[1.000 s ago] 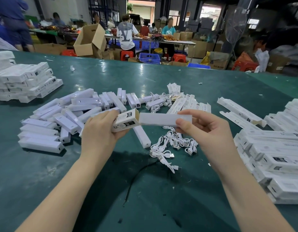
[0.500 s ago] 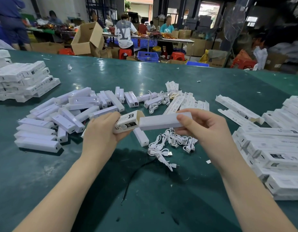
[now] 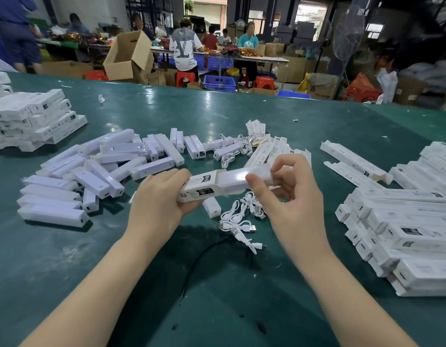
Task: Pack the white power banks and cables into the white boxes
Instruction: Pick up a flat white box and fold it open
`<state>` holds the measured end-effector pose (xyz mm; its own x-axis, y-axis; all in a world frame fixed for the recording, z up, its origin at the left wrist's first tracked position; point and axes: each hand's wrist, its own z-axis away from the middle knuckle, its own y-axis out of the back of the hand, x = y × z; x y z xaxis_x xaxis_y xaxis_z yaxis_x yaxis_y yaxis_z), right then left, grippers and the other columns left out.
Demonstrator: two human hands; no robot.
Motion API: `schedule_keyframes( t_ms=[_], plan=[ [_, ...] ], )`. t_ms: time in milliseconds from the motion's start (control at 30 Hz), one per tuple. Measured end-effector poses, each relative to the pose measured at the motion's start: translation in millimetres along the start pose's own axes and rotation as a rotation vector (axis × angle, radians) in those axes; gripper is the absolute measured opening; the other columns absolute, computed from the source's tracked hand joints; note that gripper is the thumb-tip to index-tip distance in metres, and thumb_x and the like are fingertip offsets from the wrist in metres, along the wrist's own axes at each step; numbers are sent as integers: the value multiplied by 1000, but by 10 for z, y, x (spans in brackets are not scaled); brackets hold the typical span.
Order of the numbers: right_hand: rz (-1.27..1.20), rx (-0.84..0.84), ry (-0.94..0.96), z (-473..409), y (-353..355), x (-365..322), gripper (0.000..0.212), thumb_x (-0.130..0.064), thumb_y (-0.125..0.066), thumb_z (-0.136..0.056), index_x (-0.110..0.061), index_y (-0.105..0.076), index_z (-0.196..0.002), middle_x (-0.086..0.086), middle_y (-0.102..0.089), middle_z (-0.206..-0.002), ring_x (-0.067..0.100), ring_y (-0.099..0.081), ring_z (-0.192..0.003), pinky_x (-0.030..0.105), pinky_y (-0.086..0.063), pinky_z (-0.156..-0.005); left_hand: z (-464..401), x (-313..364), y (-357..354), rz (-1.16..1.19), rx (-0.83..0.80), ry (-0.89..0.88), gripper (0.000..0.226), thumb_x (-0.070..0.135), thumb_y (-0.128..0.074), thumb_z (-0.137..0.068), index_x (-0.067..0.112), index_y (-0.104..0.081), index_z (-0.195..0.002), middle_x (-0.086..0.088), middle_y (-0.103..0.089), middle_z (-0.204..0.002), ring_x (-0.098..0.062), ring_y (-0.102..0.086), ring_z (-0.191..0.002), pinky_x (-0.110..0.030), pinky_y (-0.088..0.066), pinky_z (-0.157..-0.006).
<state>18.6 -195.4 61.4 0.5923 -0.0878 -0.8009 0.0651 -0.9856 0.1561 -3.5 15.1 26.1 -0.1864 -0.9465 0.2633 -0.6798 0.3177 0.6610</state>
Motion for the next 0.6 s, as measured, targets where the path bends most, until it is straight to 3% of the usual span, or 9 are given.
schedule_keyframes(
  t_ms=[100, 167, 233, 333, 433, 500, 600],
  plan=[
    [147, -85, 100, 40, -63, 26, 8, -45, -60, -89, -36, -61, -89, -13, -61, -108, 6, -56, -109, 15, -42, -89, 4, 68, -10, 47, -6, -8, 29, 17, -84, -71, 8, -57, -78, -1, -58, -70, -21, -40, -61, -30, -28, -59],
    [219, -303, 36, 95, -118, 51, 25, -57, -46, -87, -39, -64, -85, -11, -47, -132, 3, -37, -132, 17, -31, -106, 10, 132, -22, 75, -32, -28, 30, 19, -84, -71, 6, -59, -79, -2, -58, -70, -23, -43, -60, -31, -30, -59],
    [199, -478, -19, 129, -144, 65, 42, -60, -39, -86, -31, -68, -91, -10, -38, -142, -1, -24, -139, 20, -26, -111, 16, 175, -29, 106, -50, -35, 30, 20, -85, -71, 6, -60, -80, -1, -58, -70, -24, -46, -61, -32, -31, -59],
    [69, -422, -33, 64, -105, 50, 26, -51, -42, -93, -41, -58, -111, -11, -49, -132, -8, -43, -124, 13, -36, -100, 29, 198, -15, 149, -16, 52, 31, 27, -81, -75, 14, -54, -76, 11, -50, -66, -19, -43, -61, -28, -28, -53],
    [96, -314, -163, -45, 20, 96, 10, -44, -60, -90, -37, -57, -96, -15, -62, -96, 1, -57, -77, 16, -45, -71, 22, 171, -2, 131, 20, 186, 35, 30, -78, -77, 23, -44, -73, 17, -43, -61, -18, -40, -60, -24, -29, -49],
    [366, -460, -265, -96, 120, 163, 21, -52, -67, -83, -32, -61, -88, -11, -64, -86, 1, -55, -68, 22, -46, -67, 26, 145, -18, 101, 10, 241, 34, 22, -73, -78, 23, -40, -69, 13, -42, -58, -18, -38, -59, -28, -29, -49],
    [767, -773, -364, -75, 161, 233, 29, -54, -73, -76, -31, -65, -91, -16, -61, -88, 1, -57, -78, 26, -49, -76, 31, 118, -21, 142, 32, 357, 32, 22, -63, -80, 25, -36, -63, 7, -41, -53, -13, -37, -53, -30, -27, -49]
  ],
)
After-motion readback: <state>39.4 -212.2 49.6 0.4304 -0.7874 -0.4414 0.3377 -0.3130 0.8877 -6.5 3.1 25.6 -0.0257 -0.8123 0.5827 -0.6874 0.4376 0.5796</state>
